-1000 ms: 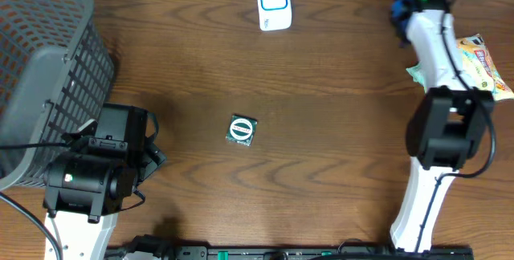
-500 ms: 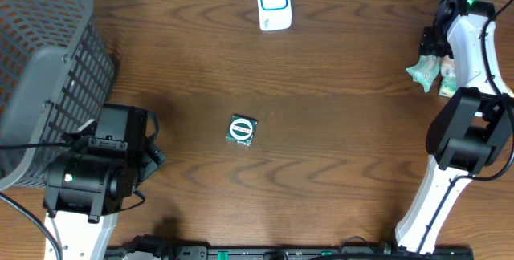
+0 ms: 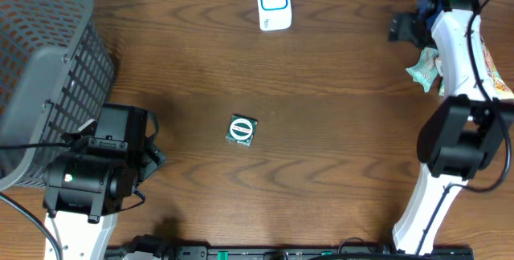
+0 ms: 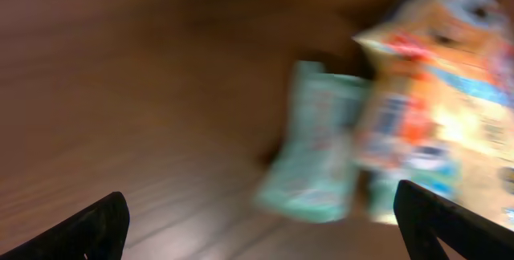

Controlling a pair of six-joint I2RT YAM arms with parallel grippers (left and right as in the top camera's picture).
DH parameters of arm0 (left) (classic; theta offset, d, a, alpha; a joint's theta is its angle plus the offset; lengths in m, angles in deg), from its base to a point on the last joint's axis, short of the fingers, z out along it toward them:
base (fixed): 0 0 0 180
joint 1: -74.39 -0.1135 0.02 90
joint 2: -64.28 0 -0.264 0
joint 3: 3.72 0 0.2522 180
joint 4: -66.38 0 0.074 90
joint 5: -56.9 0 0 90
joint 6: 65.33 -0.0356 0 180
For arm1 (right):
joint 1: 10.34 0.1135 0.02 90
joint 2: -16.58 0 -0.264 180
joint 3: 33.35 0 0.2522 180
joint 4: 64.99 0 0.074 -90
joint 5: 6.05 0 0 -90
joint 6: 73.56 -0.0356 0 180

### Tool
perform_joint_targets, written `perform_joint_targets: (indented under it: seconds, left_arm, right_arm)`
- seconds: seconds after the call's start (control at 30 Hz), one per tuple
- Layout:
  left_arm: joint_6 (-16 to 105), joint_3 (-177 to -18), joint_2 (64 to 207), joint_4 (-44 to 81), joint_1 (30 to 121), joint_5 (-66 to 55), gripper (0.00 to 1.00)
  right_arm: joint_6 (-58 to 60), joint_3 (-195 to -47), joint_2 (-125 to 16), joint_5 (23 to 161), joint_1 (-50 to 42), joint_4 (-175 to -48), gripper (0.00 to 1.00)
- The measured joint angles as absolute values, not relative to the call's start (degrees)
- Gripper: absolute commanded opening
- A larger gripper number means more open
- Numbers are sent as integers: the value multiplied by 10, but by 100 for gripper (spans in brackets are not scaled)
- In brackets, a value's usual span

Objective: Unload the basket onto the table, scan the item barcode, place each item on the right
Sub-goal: 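Carry the Kleenex box to the right edge and release it, then move the right gripper left over the green Zam-Buk tin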

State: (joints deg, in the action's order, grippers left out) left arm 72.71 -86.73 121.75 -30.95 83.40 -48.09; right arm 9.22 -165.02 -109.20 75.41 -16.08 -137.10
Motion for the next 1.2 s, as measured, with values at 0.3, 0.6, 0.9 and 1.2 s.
perform_joint_targets:
  seconds: [0.3,0.6,0.9,1.2]
  left_arm:
    - [727,-867,1217,-310,834,-481,98]
    - [727,-867,1217,-310,834,-481,98]
    - [727,-867,1217,-310,834,-481,98]
    - [727,-867,1217,-310,834,-481,98]
  right_arm:
    - [92,-1653,-1028,1082,-86,-1400,99]
    - [103,-1653,-1039,1145,45,-1468,97]
    - [38,-1653,-1049,1118,170,-1484,99]
    - [-216,-1653,-1049,953,243,-1487,99]
